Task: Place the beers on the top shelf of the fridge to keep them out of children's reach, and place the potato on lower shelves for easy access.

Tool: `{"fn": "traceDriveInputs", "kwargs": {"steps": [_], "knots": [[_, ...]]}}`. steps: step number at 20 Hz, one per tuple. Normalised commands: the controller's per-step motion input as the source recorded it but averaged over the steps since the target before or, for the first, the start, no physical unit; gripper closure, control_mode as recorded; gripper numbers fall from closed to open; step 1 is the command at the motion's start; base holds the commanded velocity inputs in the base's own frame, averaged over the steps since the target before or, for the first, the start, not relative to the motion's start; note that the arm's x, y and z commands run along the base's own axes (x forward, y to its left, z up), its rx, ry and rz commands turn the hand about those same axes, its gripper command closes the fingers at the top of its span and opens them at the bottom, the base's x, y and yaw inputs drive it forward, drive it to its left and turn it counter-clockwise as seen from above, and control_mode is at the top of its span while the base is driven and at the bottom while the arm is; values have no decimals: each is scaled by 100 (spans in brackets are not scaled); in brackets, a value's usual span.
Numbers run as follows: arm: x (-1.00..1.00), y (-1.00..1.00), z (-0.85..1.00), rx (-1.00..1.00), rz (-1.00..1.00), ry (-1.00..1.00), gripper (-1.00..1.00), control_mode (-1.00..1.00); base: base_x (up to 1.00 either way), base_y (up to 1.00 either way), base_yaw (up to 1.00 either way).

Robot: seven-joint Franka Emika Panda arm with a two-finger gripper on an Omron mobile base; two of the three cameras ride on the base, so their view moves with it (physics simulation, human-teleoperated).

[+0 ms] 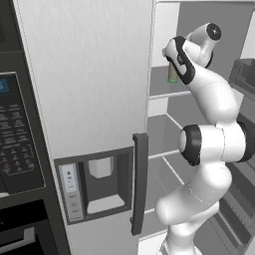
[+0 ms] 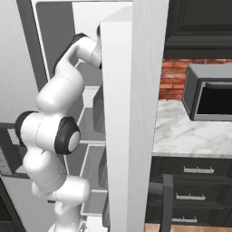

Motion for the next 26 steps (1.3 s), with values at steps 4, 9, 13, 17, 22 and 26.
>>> {"fn": "traceDriveInputs", "kwargs": {"steps": [4, 9, 13, 17, 22, 26], "knots": [[-38, 1, -3, -6, 2, -9, -100, -100, 0, 0, 0], [-74, 19, -20, -12, 1, -4, -100, -100, 0, 0, 0], [-91, 34, -11, -12, 0, 0, -100, -100, 0, 0, 0], [-99, 24, -2, -10, 0, 0, -100, -100, 0, 0, 0], [-100, 11, 0, -3, 0, 4, -100, -100, 0, 0, 0], [-100, 7, -1, 5, -3, 9, -100, -100, 0, 0, 0]]}}
